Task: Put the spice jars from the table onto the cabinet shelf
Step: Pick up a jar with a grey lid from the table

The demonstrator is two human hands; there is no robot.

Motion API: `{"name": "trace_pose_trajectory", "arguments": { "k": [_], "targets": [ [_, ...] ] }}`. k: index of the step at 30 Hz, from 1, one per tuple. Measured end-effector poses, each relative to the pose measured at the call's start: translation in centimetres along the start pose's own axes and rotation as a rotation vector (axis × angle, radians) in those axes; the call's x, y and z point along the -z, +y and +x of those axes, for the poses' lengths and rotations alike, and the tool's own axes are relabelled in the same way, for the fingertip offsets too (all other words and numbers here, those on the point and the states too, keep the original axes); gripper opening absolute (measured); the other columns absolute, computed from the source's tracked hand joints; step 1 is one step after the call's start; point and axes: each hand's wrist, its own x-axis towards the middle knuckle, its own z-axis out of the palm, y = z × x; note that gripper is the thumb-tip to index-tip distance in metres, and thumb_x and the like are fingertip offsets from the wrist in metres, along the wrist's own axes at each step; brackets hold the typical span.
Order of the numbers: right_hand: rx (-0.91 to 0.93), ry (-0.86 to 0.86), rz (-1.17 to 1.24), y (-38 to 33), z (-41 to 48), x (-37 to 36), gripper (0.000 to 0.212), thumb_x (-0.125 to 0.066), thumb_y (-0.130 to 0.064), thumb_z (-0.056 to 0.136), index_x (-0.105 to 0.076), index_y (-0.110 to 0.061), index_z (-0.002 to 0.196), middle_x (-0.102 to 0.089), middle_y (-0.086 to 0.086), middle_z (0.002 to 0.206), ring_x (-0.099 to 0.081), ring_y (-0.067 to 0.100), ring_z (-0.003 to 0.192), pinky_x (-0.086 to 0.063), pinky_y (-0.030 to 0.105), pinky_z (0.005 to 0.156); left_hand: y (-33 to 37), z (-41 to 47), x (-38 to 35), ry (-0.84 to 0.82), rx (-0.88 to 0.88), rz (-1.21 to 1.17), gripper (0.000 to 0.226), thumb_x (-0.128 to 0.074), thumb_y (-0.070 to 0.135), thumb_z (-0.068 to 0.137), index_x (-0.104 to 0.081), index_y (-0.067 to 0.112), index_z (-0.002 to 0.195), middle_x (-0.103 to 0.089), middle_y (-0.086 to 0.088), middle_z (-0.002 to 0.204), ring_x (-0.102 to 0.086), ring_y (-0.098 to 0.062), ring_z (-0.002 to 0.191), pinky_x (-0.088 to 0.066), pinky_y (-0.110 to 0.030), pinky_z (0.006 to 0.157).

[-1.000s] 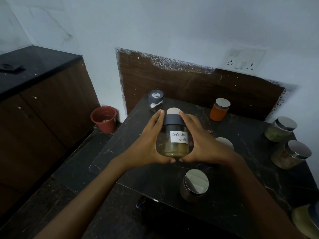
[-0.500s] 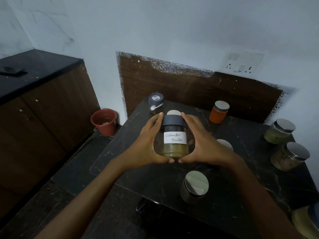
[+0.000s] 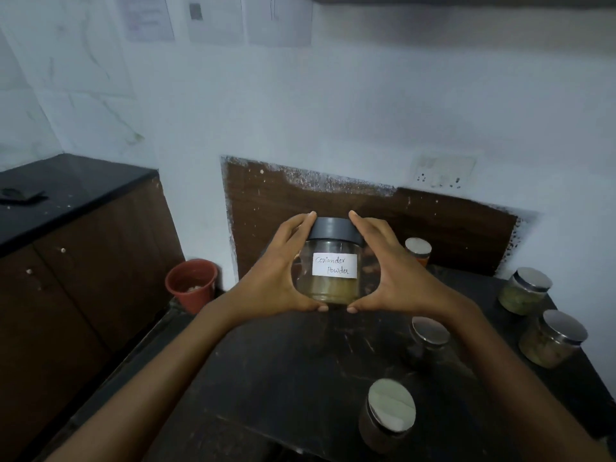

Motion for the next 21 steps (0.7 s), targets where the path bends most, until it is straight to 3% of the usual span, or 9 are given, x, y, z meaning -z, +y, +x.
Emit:
{"name": "trace_pose_trajectory", "arguments": {
  "k": [4, 8, 14, 21],
  "targets": [
    [0.066, 0.141, -0.074, -2.0, 2.7, 2.8, 0.128, -0.088, -0.033, 0.053, 0.0, -0.037, 0.146, -0.012, -0.022, 0.141, -0.043, 0.012, 0.12, -0.049, 0.031, 0.095, 0.6, 3.3, 3.8, 0.053, -0.09, 0.141, 0.123, -0.085, 0.042, 0.06, 0.001, 0.028, 0.148, -0.009, 0.008, 0.154, -0.015, -0.009, 0.14, -0.025, -0.026, 0.112],
    [0.098, 0.252, -0.164, -3.8, 5.4, 6.0, 0.127, -0.088, -0.036, 0.053, -0.001, -0.035, 0.146, -0.014, -0.021, 0.139, -0.04, 0.009, 0.117, -0.044, 0.023, 0.092, 1.7, 6.9, 7.8, 0.104, -0.16, 0.325, 0.126, -0.083, 0.05, 0.059, 0.001, 0.026, 0.15, -0.01, 0.005, 0.156, -0.016, -0.013, 0.141, -0.022, -0.025, 0.109],
    [0.137, 0.397, -0.306, -5.6, 9.8, 11.8, 0.124, -0.087, -0.035, 0.054, -0.005, -0.033, 0.146, -0.015, -0.017, 0.14, -0.051, 0.018, 0.107, -0.054, 0.037, 0.086, 3.8, 13.0, 12.9, 0.257, -0.302, 0.546, 0.123, -0.082, 0.052, 0.059, -0.007, 0.017, 0.15, -0.018, -0.004, 0.156, -0.022, -0.019, 0.14, -0.028, -0.034, 0.113],
    [0.28, 0.541, -0.419, -6.5, 16.9, 19.5, 0.125, -0.088, -0.026, 0.054, -0.005, -0.029, 0.147, -0.014, -0.016, 0.141, -0.054, 0.023, 0.099, -0.056, 0.044, 0.074, 6.3, 20.7, 18.3, 0.443, -0.373, 0.658, 0.125, -0.084, 0.046, 0.059, -0.004, 0.016, 0.15, -0.012, -0.001, 0.158, -0.022, -0.019, 0.141, -0.029, -0.033, 0.11]
  ]
}}
